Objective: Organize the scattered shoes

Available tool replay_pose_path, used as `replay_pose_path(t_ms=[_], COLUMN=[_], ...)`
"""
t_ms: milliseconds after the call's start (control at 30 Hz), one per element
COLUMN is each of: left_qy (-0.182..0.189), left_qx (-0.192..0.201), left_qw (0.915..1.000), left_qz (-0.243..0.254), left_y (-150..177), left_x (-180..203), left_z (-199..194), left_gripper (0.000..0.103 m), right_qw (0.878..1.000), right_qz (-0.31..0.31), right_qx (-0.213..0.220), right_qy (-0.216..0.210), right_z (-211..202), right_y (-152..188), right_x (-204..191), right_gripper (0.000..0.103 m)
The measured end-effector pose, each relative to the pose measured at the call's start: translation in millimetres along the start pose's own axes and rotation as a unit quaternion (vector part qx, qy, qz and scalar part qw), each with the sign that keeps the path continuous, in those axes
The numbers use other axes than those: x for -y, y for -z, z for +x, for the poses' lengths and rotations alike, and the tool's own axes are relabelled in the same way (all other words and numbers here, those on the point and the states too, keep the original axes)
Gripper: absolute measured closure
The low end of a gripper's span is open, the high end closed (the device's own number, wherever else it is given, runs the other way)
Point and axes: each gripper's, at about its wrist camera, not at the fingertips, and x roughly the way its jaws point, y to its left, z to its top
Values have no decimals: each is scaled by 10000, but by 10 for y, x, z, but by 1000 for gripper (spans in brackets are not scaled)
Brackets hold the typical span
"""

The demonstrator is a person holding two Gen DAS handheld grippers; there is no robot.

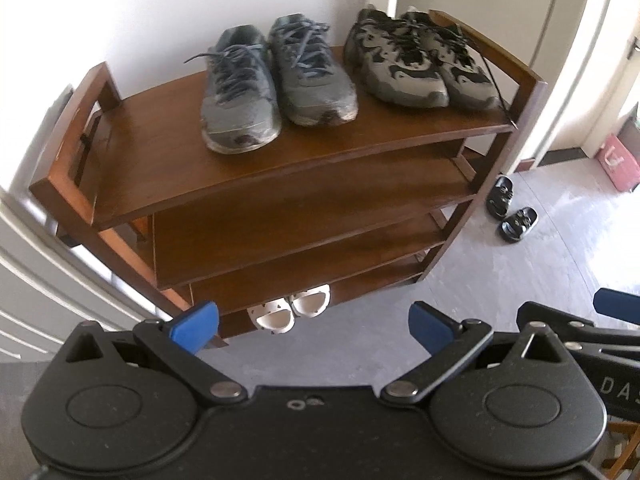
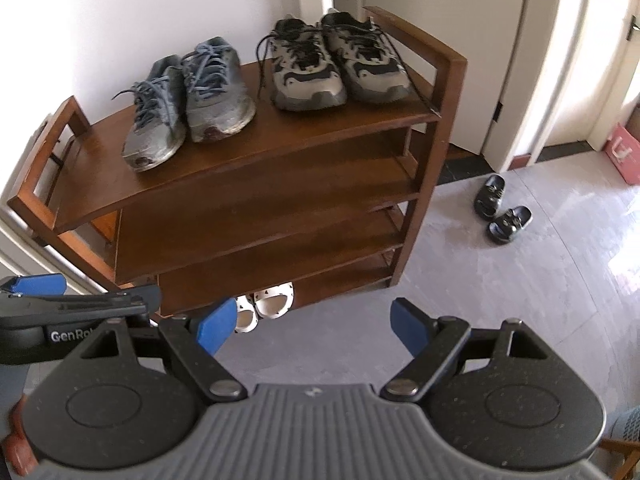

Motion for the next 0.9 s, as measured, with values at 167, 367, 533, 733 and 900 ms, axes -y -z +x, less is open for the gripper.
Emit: replay_pose_path(t_ms=[167, 367, 533, 733, 900], left_qy=[55, 46, 36, 30, -44], left_qx=[-43, -51, -49, -61, -44], left_qw=[10000, 10000, 10000, 9999, 9999], left_qz=[47, 68, 79, 86, 84], left_y=[24, 35, 46, 68, 82], left_x=[15, 37, 48, 53, 37], left_z=[29, 34, 35, 38, 37], left_gripper=[1, 1, 1, 1, 1], right_qw=[9999, 9998, 9996, 9992, 9991], right_qz=[76, 117, 175, 184, 166], right_qx=[-62, -36, -14, -21, -67], right_qy=[70, 126, 230, 349, 379], right_z=[17, 1, -11, -12, 3], right_y=[57, 86, 92, 110, 133], right_x=[20, 45, 105, 149, 163], right_gripper=[17, 17, 17, 17, 17])
